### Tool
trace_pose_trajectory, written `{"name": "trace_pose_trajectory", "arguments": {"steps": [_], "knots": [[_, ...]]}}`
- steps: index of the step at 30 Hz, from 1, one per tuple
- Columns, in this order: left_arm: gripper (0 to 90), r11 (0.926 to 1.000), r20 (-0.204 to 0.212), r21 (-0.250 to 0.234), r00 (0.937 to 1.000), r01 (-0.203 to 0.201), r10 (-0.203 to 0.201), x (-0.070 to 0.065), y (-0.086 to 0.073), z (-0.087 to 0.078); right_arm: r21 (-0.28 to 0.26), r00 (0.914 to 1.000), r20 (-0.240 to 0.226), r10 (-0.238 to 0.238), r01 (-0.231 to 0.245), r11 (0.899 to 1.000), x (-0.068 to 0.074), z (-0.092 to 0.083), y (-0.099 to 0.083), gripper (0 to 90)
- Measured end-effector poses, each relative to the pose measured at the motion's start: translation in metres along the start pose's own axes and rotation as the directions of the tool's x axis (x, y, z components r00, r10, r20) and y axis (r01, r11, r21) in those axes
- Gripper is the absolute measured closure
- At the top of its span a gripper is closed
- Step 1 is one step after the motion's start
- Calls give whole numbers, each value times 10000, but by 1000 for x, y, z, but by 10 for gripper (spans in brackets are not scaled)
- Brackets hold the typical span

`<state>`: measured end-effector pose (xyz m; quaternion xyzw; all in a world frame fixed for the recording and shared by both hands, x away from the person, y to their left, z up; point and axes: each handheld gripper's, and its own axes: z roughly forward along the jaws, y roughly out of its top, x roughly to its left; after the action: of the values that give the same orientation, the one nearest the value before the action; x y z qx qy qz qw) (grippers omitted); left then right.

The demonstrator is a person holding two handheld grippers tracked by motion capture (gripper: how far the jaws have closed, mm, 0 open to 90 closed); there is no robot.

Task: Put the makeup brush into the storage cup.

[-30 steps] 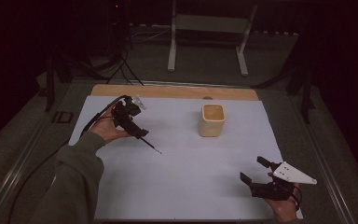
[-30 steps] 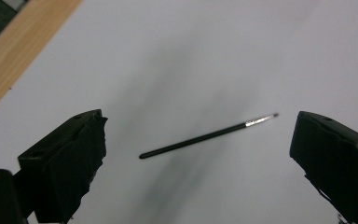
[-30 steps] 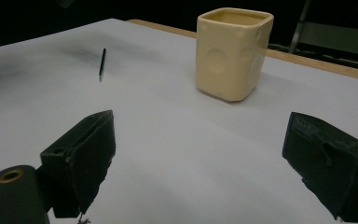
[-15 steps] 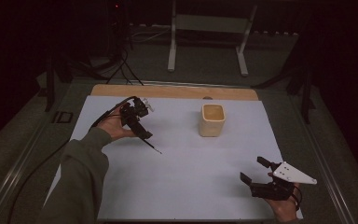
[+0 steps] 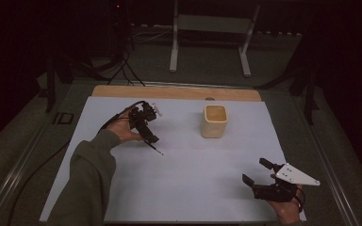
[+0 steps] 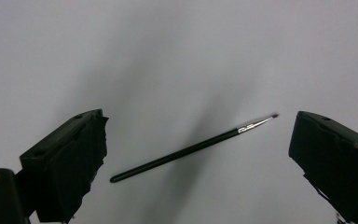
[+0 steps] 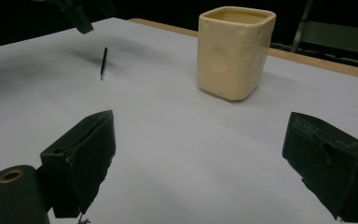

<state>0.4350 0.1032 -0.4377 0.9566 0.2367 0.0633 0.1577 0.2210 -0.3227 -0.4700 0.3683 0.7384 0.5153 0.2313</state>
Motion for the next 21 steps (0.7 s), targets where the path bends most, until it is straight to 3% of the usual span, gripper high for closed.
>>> {"name": "trace_pose_trajectory", "arguments": {"steps": [16,21], "knots": [[48,9946,501,1037,9987,-55,3,0,0,39,0,10000,-22,26,-26,10000,0,-1,0,93],[50,9901,546,1370,9983,-293,220,-3,0,49,17,10000,-43,38,-38,10000,0,0,0,93]]}}
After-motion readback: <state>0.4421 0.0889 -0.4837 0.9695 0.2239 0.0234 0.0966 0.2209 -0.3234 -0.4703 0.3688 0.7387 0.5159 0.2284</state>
